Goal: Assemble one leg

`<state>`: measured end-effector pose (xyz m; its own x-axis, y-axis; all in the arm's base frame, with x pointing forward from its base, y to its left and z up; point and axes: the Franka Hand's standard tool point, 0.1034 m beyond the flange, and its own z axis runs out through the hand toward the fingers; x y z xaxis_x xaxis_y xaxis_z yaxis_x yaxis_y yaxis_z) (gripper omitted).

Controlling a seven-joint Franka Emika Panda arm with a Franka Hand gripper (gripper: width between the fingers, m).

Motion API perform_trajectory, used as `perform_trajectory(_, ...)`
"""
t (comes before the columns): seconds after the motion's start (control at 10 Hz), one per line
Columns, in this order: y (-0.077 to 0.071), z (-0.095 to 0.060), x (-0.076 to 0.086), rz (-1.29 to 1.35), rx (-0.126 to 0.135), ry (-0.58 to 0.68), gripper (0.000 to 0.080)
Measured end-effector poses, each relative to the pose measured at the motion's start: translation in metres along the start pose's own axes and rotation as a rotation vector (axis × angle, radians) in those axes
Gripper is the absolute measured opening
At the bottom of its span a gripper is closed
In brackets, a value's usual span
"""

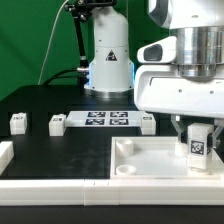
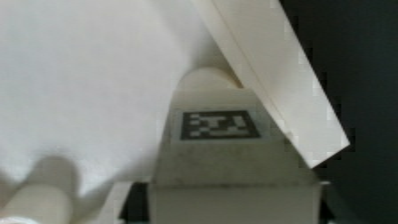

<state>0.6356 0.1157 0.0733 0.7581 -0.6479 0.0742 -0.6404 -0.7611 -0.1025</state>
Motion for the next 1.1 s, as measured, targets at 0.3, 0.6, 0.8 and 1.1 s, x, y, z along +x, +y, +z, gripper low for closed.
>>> perform_trajectory(0.3, 0.0028, 0.0008, 0.0011, 0.292, 0.01, -0.006, 0.0291)
perform_trajectory(0.6, 0.0032, 0.0018, 0.0003, 0.46, 0.012, -0.016, 0.0425)
perform_trajectory(0.8, 0.003, 0.002, -0.0002, 0.401, 0.012, -0.016, 0.0559)
perform_trajectory(1.1, 0.003, 0.0016, 0.001, 0.18, 0.013, -0.012, 0.0644)
